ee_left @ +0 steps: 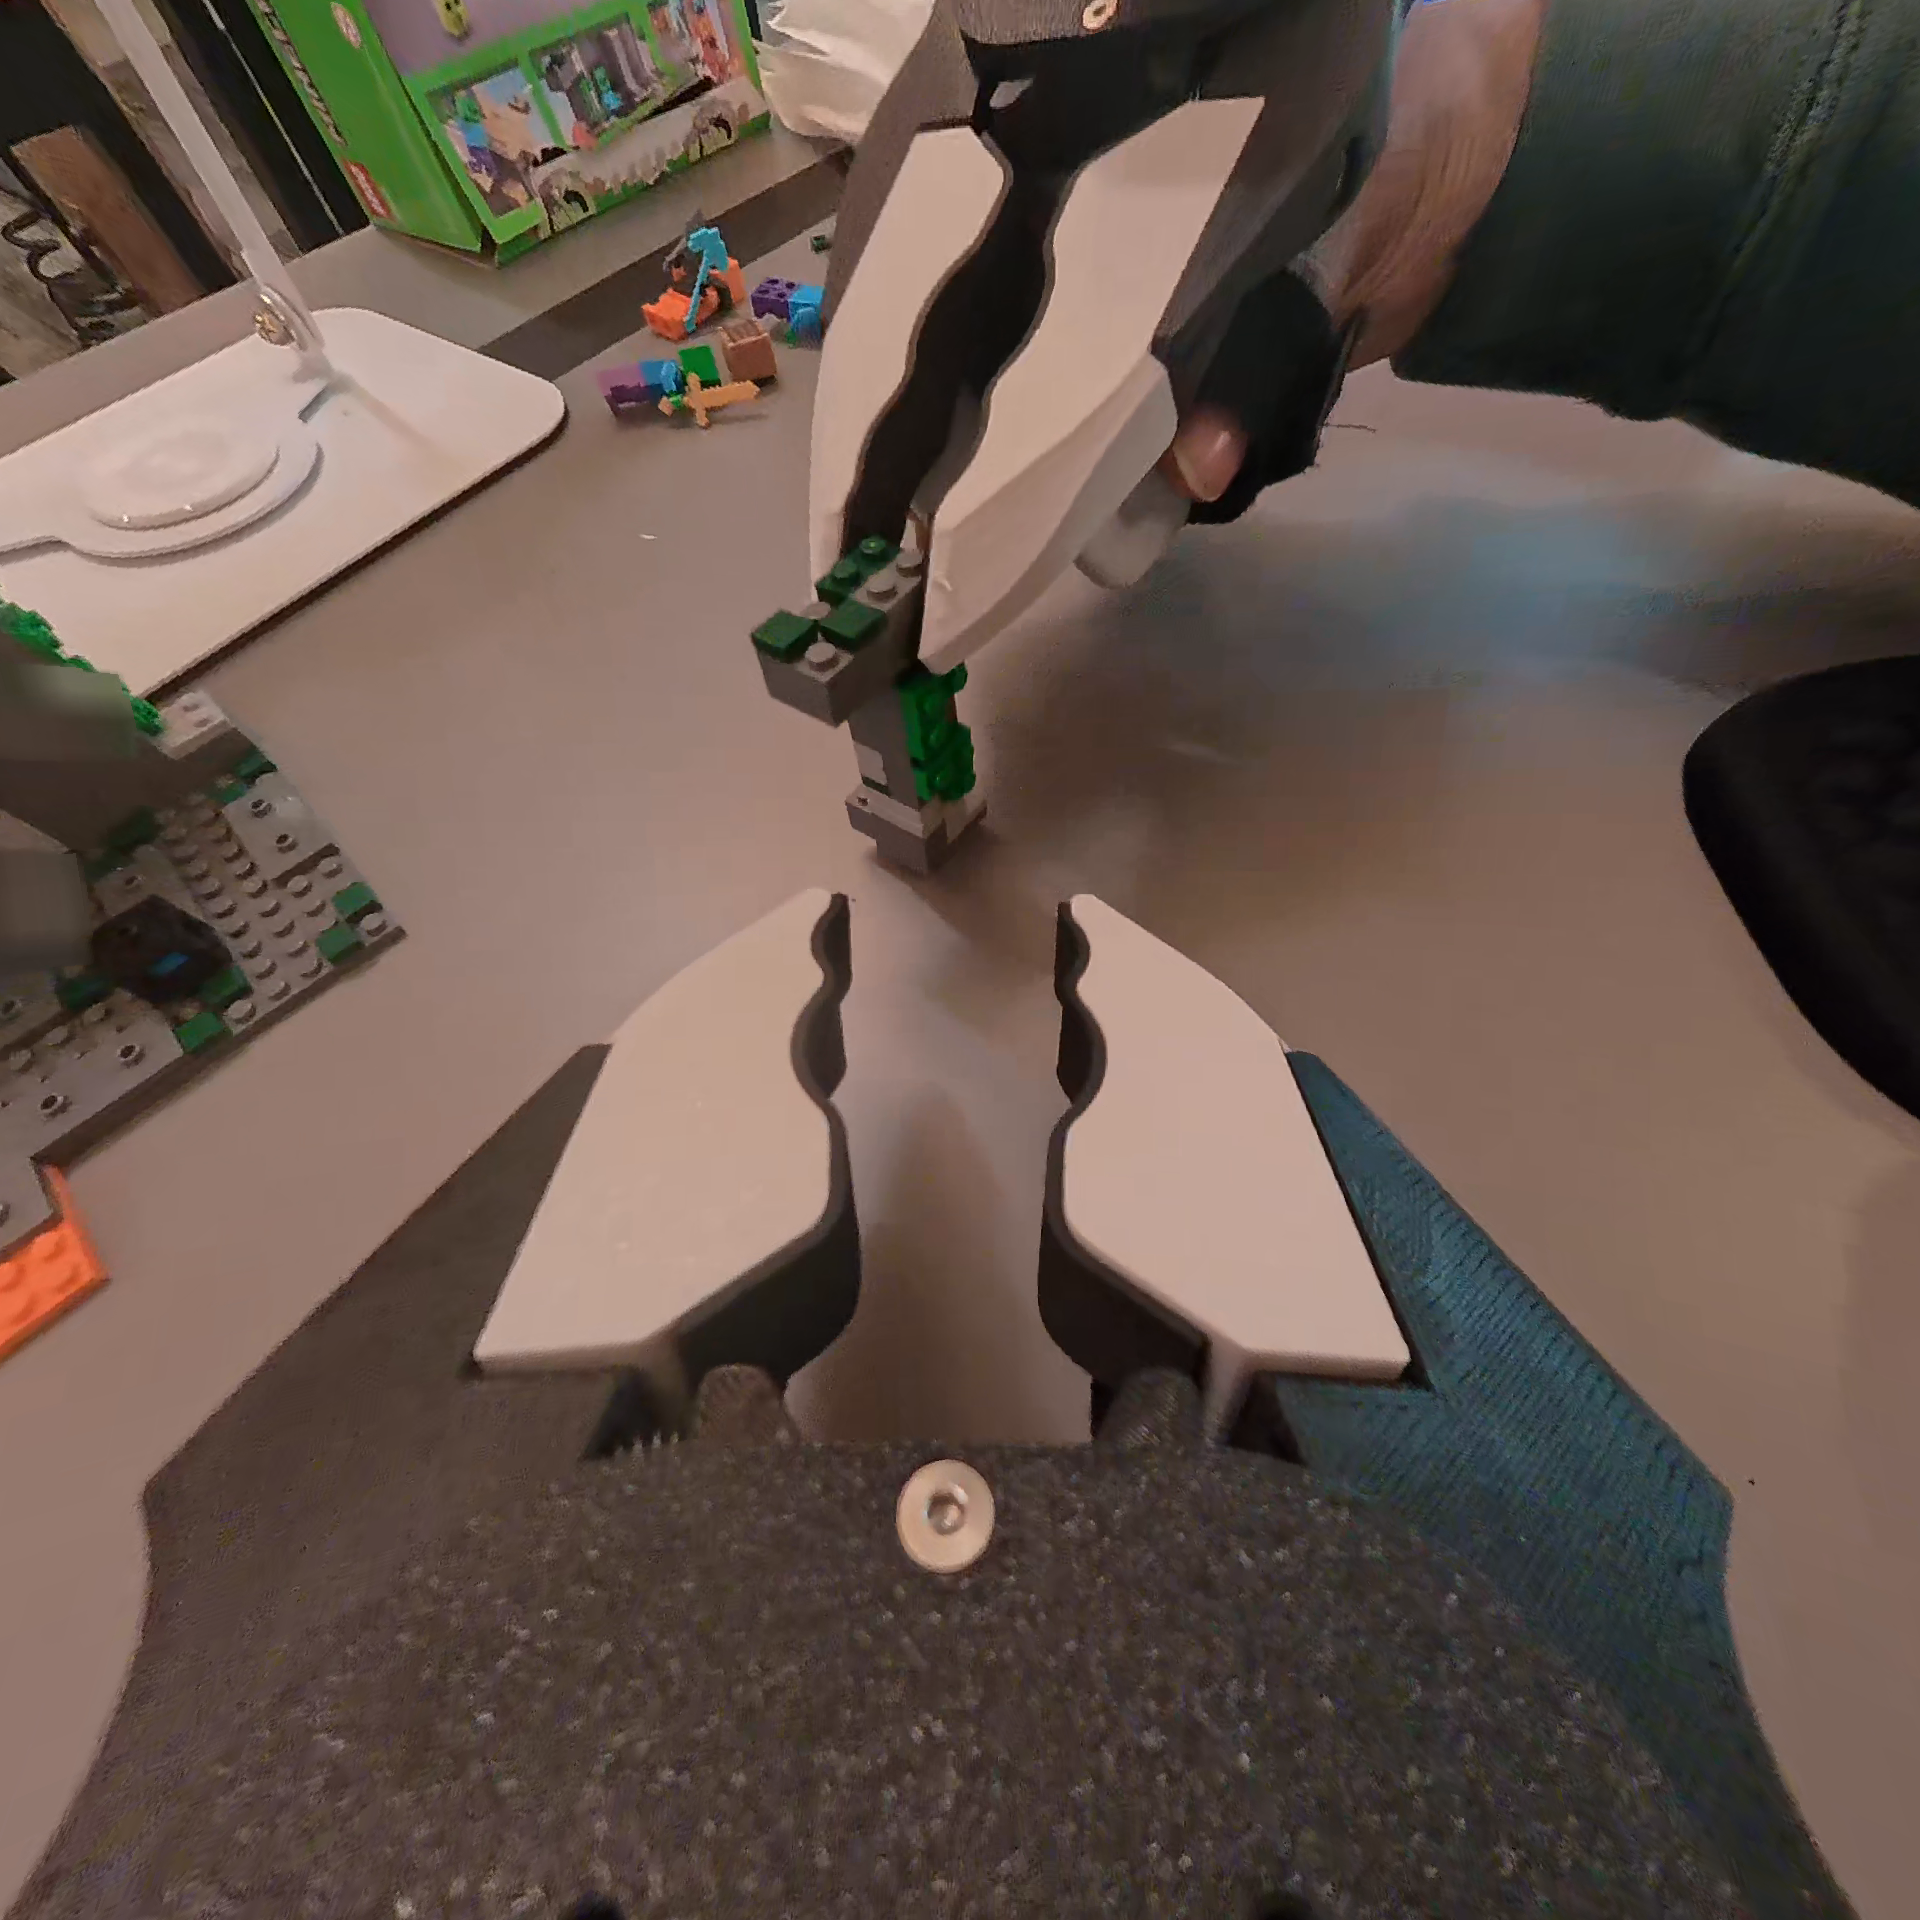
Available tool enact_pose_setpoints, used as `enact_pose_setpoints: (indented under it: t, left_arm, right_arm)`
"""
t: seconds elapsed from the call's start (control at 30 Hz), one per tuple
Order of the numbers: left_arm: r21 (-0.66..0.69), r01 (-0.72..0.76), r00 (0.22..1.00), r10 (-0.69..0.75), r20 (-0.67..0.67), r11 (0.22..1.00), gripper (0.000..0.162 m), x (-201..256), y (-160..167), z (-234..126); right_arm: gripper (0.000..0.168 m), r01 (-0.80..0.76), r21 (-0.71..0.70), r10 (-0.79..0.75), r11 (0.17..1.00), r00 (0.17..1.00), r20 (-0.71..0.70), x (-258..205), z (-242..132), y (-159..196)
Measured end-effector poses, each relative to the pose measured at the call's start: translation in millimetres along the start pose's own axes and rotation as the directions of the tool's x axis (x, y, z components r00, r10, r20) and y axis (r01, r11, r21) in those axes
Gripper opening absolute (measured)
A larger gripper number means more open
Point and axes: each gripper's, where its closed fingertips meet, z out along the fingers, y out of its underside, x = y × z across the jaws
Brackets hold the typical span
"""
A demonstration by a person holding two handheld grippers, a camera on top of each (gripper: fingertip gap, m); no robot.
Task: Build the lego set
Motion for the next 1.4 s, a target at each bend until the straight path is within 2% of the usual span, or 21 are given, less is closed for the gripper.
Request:
enact_pose_setpoints:
  t: [0.3, 0.57, 0.8, 1.17, 1.4]
  left_arm:
    - [-0.036, -0.003, 1.0, 0.002, -0.012, 0.999, 0.036, 3, 8, 5]
    - [-0.046, -0.035, 0.999, 0.035, -0.003, 0.998, 0.036, 5, 10, 6]
    - [-0.047, -0.046, 0.999, 0.046, -0.002, 0.998, 0.036, 6, 11, 6]
    - [-0.045, -0.053, 0.999, 0.053, -0.003, 0.998, 0.036, 7, 11, 6]
    - [-0.04, -0.054, 0.999, 0.054, 0.0, 0.998, 0.036, 6, 10, 5]
  right_arm:
    - [0.017, -0.1, -0.006, 0.098, 0.995, 0.98, -0.171, 10, 1, 4]
    - [0.017, -0.121, 0.051, 0.13, 0.991, 0.944, -0.302, 11, 3, 3]
    - [0.017, -0.189, 0.139, 0.23, 0.972, 0.885, -0.404, 16, 1, 2]
    - [0.018, -0.222, 0.197, 0.292, 0.955, 0.828, -0.48, 18, 1, 3]
    - [0.02, -0.226, 0.216, 0.305, 0.95, 0.824, -0.478, 16, 2, 3]
